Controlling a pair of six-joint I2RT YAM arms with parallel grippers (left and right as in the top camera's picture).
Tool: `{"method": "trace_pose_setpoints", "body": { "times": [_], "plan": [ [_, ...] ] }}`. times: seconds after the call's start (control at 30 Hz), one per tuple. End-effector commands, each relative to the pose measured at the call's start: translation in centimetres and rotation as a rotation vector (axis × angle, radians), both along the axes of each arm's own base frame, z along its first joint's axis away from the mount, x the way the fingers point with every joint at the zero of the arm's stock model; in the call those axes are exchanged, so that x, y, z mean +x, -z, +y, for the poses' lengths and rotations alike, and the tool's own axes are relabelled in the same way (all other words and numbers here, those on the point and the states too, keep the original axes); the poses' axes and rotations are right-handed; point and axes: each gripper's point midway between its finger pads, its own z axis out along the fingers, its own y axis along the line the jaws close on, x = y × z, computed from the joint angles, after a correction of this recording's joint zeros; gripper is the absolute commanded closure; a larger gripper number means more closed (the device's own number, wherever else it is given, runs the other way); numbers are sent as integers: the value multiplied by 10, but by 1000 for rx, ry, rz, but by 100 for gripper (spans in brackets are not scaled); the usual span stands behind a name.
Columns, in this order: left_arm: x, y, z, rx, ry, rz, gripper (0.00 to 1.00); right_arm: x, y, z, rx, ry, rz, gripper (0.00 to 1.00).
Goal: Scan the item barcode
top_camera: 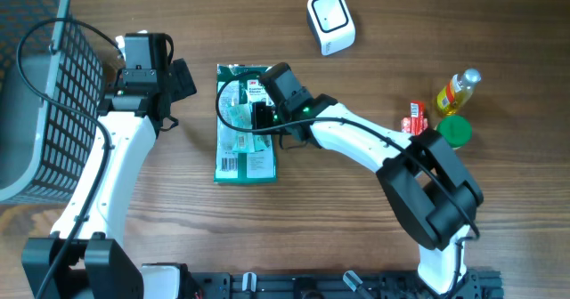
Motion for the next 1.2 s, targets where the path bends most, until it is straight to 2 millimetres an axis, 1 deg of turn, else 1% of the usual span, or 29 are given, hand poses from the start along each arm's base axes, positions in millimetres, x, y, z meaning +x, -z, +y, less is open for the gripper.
{"method": "trace_pose_setpoints", "body": {
  "times": [0.0, 0.03, 0.1, 0.13, 0.2, 0.33, 0.43, 0.53, 0.63, 0.73, 0.77, 0.8, 0.87, 0.9, 0.93, 1.03, 1.17],
  "plan": [
    [2, -5, 3, 12, -3, -13, 0, 11, -52, -10, 66, 26, -64, 96],
    [2, -5, 3, 12, -3, -13, 0, 12, -56, -15, 66, 39, -59, 96],
    [2, -5, 3, 12, -3, -13, 0, 13, -63, -37, 47, 105, -18, 96],
    [2, -5, 3, 12, -3, -13, 0, 13, -62, -45, 36, 125, 2, 96],
    [2, -5, 3, 12, -3, -13, 0, 12, -56, -59, 6, 151, 42, 96],
    [2, -5, 3, 12, -3, -13, 0, 6, -33, -94, -116, 219, 119, 96],
    [2, -5, 3, 12, -3, -13, 0, -2, -24, -111, -206, 250, 145, 96],
    [2, -5, 3, 12, -3, -13, 0, -10, -20, -117, -236, 254, 177, 96],
    [2, -5, 3, 12, -3, -13, 0, -19, -17, -121, -248, 299, 231, 95],
    [2, -5, 3, 12, -3, -13, 0, -21, -16, -122, -250, 313, 246, 94],
    [2, -5, 3, 12, -3, -13, 0, -21, -16, -122, -250, 313, 246, 91],
    [2, -5, 3, 12, -3, -13, 0, -21, -16, -122, -253, 310, 247, 80],
    [2, -5, 3, 12, -3, -13, 0, -23, -15, -124, -259, 309, 251, 74],
    [2, -5, 3, 12, -3, -13, 0, -23, -15, -125, -266, 305, 248, 67],
    [2, -5, 3, 12, -3, -13, 0, -23, -15, -125, -274, 290, 241, 63],
    [2, -5, 3, 12, -3, -13, 0, -24, -14, -125, -282, 265, 232, 55],
    [2, -5, 3, 12, -3, -13, 0, -25, -14, -126, -286, 266, 237, 53]
  ]
}}
